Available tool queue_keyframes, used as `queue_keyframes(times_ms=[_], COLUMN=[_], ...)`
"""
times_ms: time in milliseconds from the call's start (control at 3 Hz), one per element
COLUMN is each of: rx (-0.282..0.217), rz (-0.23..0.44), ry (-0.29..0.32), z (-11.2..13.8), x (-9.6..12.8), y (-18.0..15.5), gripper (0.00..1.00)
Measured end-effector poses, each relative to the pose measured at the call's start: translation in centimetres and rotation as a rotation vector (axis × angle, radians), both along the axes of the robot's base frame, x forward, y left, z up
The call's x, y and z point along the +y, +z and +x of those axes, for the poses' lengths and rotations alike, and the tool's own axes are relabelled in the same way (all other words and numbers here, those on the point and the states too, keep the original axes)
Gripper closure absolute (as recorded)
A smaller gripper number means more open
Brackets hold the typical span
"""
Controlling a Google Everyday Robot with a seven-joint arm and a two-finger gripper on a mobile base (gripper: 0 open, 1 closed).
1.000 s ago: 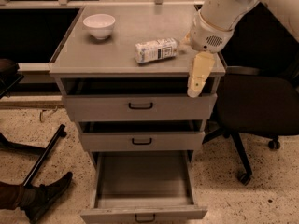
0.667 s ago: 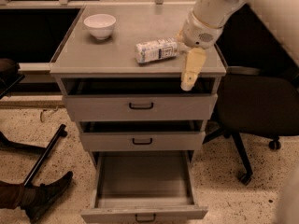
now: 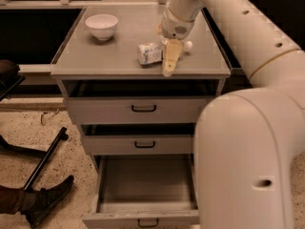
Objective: Place blue plastic bottle into bottom drawer
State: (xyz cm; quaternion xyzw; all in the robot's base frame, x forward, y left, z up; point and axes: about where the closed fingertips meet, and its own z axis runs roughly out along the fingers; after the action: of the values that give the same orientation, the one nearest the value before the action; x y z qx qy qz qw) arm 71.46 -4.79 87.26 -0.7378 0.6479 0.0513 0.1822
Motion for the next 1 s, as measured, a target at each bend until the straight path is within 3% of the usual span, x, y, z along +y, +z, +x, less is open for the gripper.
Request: queue_keyframes(times_ms=[333,667,1000], rx=[-0.114,-0.163,-0.134], rz=[-0.027,-0.064,-0.063], ry=[-0.016,-0.011,-0.003], z=[3.0,4.4,5.4], x=[0.4,0.8,1.1], y=[3.0,4.6,2.9], gripper=[0.00,0.00,0.00])
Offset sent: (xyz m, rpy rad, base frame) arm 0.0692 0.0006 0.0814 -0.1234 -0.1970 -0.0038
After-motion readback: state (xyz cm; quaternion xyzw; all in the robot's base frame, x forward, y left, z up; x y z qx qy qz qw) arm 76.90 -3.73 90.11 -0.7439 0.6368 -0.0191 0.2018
